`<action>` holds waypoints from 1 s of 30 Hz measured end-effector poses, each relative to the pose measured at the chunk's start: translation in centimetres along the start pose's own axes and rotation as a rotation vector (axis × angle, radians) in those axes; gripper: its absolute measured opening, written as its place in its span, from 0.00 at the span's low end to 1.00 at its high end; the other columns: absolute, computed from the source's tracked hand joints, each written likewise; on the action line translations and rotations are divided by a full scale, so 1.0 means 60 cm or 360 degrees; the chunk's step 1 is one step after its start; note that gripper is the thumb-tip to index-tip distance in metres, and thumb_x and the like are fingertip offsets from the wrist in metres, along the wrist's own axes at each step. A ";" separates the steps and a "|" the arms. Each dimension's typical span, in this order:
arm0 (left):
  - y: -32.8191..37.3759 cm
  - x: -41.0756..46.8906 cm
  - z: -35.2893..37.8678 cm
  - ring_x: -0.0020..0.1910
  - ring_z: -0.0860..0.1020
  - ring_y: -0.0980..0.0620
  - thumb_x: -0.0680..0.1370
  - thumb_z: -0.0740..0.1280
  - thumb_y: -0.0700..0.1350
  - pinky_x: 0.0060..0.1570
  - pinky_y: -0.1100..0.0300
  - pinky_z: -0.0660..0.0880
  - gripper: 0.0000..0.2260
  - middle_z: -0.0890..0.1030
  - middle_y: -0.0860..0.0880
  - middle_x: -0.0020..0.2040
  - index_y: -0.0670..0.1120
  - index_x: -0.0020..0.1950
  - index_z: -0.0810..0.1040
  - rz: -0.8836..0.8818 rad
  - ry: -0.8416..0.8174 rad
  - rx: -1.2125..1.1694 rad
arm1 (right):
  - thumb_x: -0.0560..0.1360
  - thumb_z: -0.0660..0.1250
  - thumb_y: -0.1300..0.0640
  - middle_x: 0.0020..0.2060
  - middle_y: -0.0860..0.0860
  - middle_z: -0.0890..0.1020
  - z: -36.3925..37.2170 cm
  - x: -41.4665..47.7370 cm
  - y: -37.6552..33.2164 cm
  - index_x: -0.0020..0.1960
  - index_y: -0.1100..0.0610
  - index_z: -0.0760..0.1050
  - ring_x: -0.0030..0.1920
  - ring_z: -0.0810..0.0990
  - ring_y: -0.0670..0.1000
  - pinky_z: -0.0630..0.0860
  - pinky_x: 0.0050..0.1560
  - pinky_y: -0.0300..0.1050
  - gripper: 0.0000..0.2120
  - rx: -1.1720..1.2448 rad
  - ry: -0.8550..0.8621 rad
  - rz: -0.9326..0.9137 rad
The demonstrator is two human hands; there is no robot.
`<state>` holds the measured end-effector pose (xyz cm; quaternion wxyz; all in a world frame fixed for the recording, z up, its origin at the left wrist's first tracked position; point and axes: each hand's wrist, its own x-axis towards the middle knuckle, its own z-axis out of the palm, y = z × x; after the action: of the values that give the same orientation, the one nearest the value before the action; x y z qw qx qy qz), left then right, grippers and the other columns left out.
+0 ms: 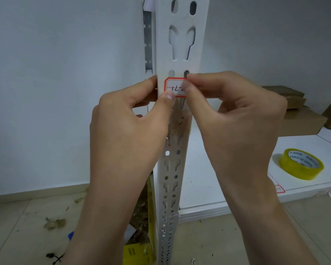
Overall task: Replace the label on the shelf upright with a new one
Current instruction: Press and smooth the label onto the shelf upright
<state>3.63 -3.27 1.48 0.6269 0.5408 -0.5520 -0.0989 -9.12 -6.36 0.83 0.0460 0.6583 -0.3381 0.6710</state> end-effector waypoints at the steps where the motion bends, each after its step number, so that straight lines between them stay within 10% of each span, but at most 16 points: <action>1: 0.000 0.000 0.000 0.54 0.80 0.68 0.78 0.69 0.54 0.55 0.68 0.76 0.13 0.84 0.66 0.52 0.60 0.62 0.82 0.0004 0.0001 0.0004 | 0.78 0.74 0.55 0.44 0.46 0.88 0.001 -0.001 0.001 0.52 0.56 0.86 0.41 0.82 0.38 0.70 0.42 0.23 0.06 -0.0002 -0.0008 -0.0004; 30: 0.001 0.000 -0.003 0.53 0.79 0.70 0.78 0.70 0.55 0.53 0.70 0.74 0.13 0.82 0.69 0.48 0.62 0.61 0.82 -0.0037 -0.0022 0.0019 | 0.78 0.74 0.55 0.41 0.40 0.84 -0.002 0.005 -0.003 0.51 0.54 0.85 0.42 0.84 0.39 0.72 0.41 0.24 0.03 0.0003 -0.0024 0.0029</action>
<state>3.77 -3.14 1.58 0.6186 0.5503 -0.5506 -0.1067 -9.19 -6.26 1.18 0.0368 0.6603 -0.3437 0.6668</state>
